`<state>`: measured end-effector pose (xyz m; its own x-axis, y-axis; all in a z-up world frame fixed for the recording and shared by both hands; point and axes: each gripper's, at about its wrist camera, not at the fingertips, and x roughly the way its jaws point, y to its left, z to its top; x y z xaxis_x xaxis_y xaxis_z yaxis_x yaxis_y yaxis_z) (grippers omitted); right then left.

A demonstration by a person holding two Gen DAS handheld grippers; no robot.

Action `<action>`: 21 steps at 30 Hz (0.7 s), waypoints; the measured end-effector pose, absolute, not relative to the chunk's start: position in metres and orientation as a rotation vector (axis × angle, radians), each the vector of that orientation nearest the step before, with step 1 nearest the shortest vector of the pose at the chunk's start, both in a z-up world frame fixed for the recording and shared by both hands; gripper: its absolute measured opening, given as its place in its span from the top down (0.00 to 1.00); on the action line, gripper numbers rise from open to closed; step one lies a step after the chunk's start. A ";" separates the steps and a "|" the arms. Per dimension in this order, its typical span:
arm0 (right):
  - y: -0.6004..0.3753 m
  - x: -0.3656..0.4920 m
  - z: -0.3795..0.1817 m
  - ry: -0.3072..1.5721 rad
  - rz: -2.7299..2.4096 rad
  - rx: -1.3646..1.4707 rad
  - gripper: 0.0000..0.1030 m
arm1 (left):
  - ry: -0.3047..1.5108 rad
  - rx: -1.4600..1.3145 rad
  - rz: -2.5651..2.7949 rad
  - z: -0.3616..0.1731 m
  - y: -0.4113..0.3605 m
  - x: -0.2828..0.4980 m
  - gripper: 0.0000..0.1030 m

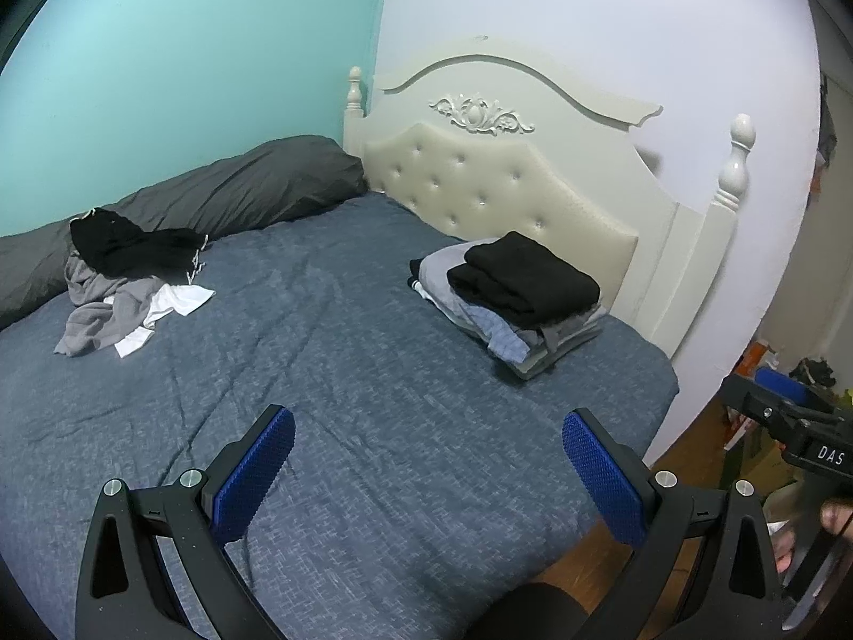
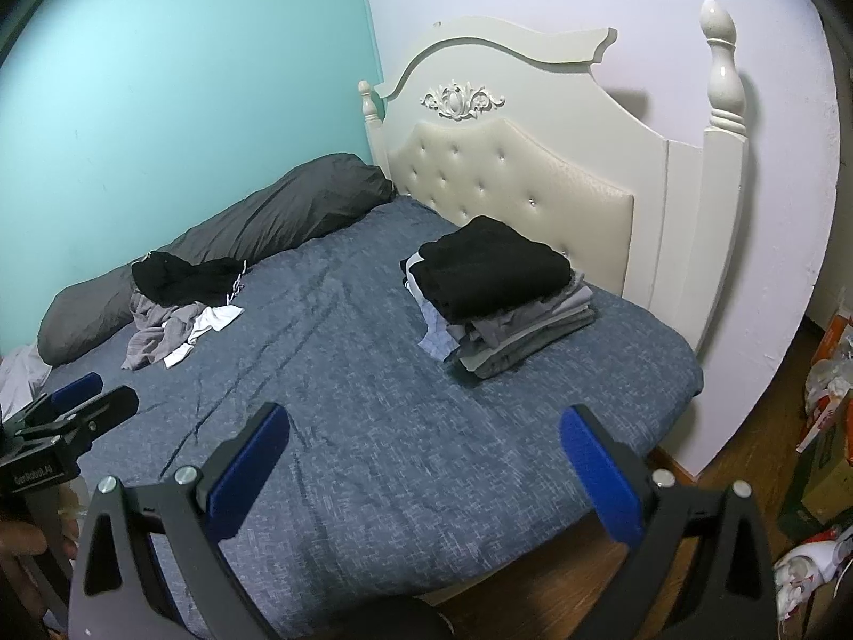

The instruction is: Fold clothes

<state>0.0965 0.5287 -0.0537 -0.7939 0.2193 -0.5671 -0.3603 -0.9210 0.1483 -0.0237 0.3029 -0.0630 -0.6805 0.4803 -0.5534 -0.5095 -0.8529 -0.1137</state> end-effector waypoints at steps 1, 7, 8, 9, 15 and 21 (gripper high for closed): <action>0.529 0.096 -0.054 0.357 2.689 -0.807 0.01 | 0.068 -0.792 2.471 -0.064 0.303 -0.023 0.00; 0.529 0.094 -0.060 0.348 2.683 -0.818 0.01 | 0.078 -0.787 2.476 -0.067 0.303 -0.023 0.00; 0.529 0.095 -0.061 0.349 2.683 -0.818 0.01 | 0.081 -0.784 2.477 -0.067 0.304 -0.022 0.00; 0.528 0.095 -0.061 0.349 2.683 -0.819 0.01 | 0.084 -0.782 2.477 -0.067 0.304 -0.022 0.00; 0.526 0.095 -0.064 0.340 2.683 -0.819 0.01 | 0.078 -0.774 2.485 -0.069 0.304 -0.022 0.00; 0.523 0.096 -0.069 0.322 2.683 -0.822 0.01 | 0.086 -0.756 2.490 -0.071 0.302 -0.020 0.00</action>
